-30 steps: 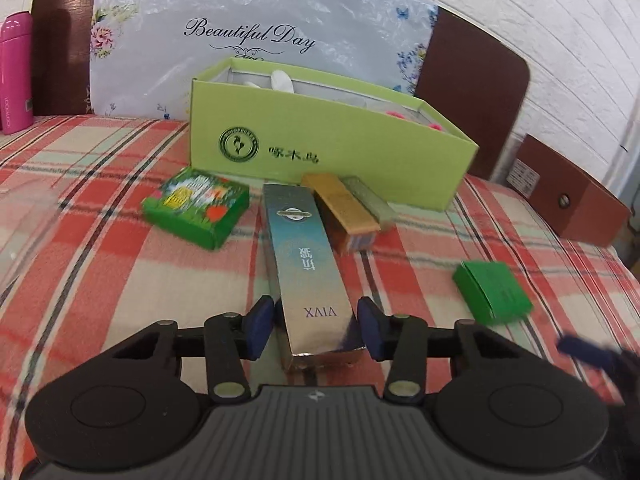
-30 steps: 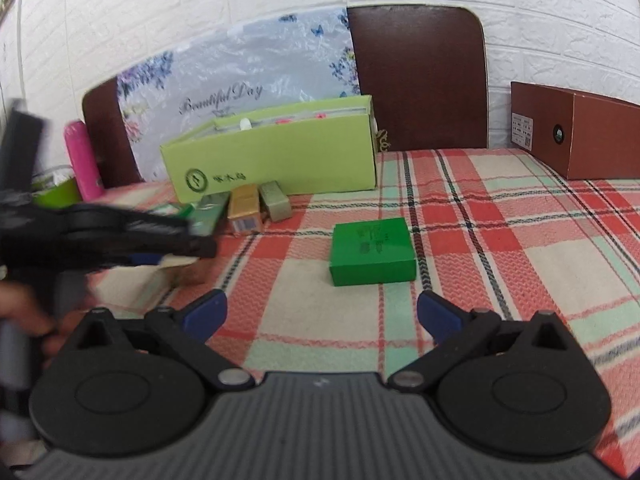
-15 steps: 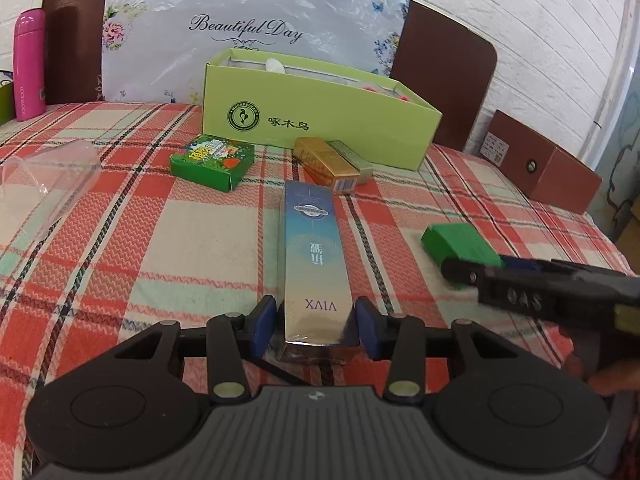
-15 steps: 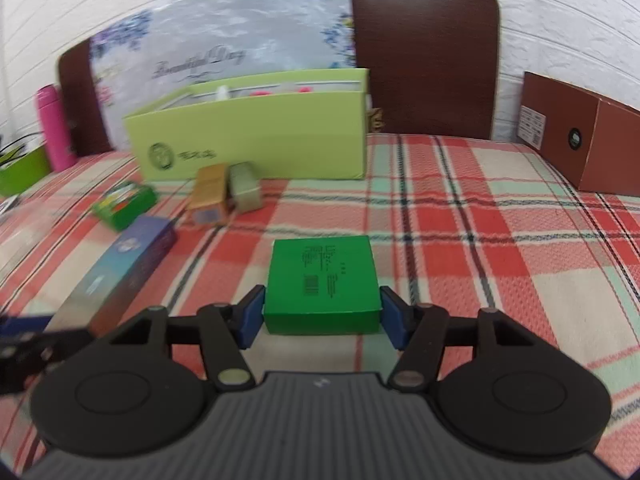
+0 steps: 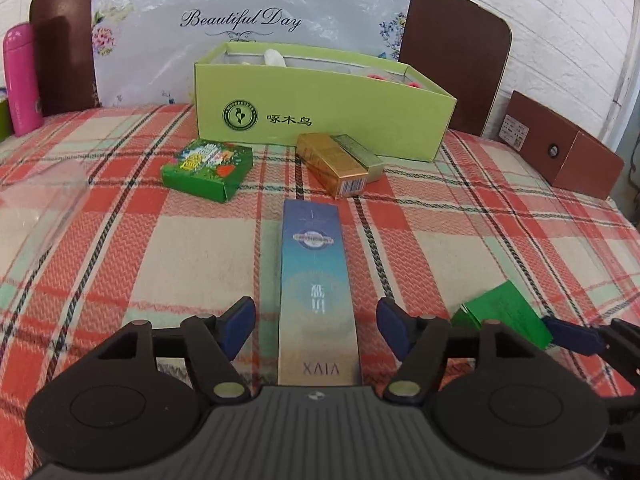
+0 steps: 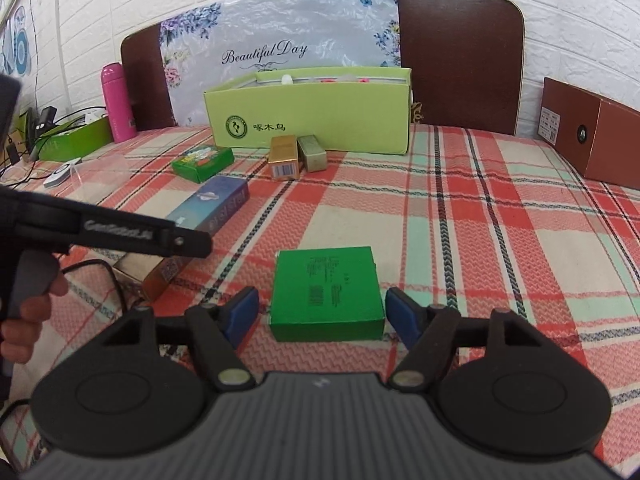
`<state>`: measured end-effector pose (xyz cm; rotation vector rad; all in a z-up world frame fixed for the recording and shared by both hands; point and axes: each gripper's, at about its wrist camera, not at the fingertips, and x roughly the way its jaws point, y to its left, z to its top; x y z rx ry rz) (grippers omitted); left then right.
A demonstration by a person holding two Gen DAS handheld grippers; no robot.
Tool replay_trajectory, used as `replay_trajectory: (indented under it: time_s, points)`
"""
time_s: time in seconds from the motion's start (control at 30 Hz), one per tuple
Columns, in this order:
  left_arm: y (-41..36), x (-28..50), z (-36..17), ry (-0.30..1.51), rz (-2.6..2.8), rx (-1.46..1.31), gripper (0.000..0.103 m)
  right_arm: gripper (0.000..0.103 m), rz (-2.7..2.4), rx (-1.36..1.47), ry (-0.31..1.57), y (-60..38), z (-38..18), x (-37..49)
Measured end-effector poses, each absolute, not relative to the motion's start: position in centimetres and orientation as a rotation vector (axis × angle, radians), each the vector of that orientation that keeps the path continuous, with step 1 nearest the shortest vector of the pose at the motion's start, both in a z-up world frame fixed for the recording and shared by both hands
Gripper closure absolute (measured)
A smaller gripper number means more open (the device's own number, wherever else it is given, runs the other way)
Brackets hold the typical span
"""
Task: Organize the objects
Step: 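Grasp the tall teal box with left gripper while right gripper grasps the green square box, then carry the teal box and green square box into the green box and release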
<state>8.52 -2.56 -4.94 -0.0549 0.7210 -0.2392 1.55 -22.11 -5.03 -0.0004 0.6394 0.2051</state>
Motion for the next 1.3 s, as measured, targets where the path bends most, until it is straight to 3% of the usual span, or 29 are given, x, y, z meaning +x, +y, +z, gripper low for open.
replay_trajectory:
  time_s: [0.57,0.73,0.93,1.3]
  points:
    - [-3.2,9.4,-5.3,0.704,-0.267,-0.028,0.033,0.034,0.186,-0.009,0.661,-21.7,-5.8,3.6]
    - [-3.1,9.4,-5.4,0.698,-0.286,-0.018,0.035,0.042,0.182,-0.011,0.656,-21.6,-5.8,3.8]
    - [-2.8,9.3,-5.3,0.685,-0.282,-0.013,0.058,0.043,0.183,-0.015,0.651,-21.3,-5.8,3.9]
    - [-2.1,8.8,-4.4,0.663,-0.308,-0.067,0.060,0.044,0.198,0.004,0.610,-20.9,-4.9,4.3]
